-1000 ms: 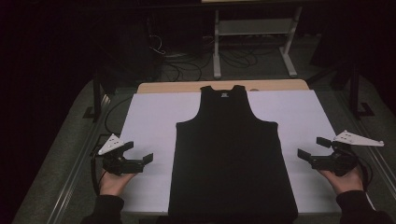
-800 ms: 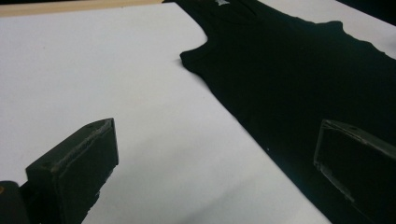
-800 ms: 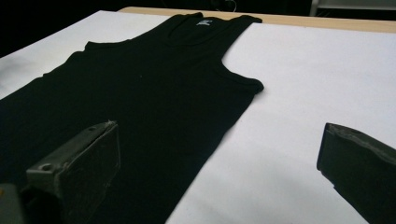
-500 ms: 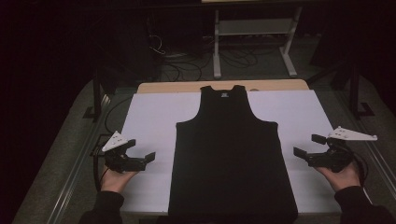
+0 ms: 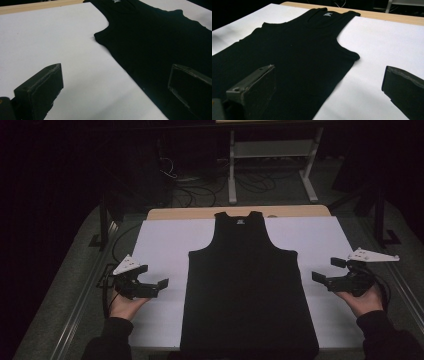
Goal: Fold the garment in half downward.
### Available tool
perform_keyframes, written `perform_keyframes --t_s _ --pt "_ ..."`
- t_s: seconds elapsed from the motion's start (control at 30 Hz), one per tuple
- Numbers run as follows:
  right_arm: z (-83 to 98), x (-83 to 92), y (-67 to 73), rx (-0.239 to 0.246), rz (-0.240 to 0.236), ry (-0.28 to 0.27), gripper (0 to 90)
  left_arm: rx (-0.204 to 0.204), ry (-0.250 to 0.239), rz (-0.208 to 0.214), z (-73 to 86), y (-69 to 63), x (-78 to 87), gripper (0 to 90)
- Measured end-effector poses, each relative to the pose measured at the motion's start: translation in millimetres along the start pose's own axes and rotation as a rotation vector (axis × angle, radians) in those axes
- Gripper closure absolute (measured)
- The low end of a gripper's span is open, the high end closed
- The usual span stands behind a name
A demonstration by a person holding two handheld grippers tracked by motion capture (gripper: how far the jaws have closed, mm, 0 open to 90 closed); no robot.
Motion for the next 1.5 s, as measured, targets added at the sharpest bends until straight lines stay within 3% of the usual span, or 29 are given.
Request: perform_keyframes --t_s 0.57,0.93,1.07,1.5 --pt "-16.7 -13.9 -6.5 0.015 0.001 0.031 0.0 -0.029 0.026 0.007 -16.4 1.9 -10.3 0.0" --pt "-26.7 -19.9 -11.5 0.014 0.010 0.061 0.0 -0.055 0.037 0.034 -36.6 -1.8 -15.0 0.0" --pt "-31.2 -23.8 -13.3 0.022 0.006 0.076 0.0 -0.048 0.039 0.049 -42.4 -1.3 -17.4 0.0" --pt "-46.5 -33.1 -18.2 0.033 -0.023 0.102 0.0 -0.052 0.063 0.073 -58.1 4.8 -38.6 0.0"
Point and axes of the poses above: each handheld gripper's, and its own axes: x roughly backward along the jaws, z roughly out of its underside, y roughly to its left, the point moved 10 cm from there along -x, roughly forward along the jaws, and after that the axes turned 15 degrees about y, right-handed, at the moved point
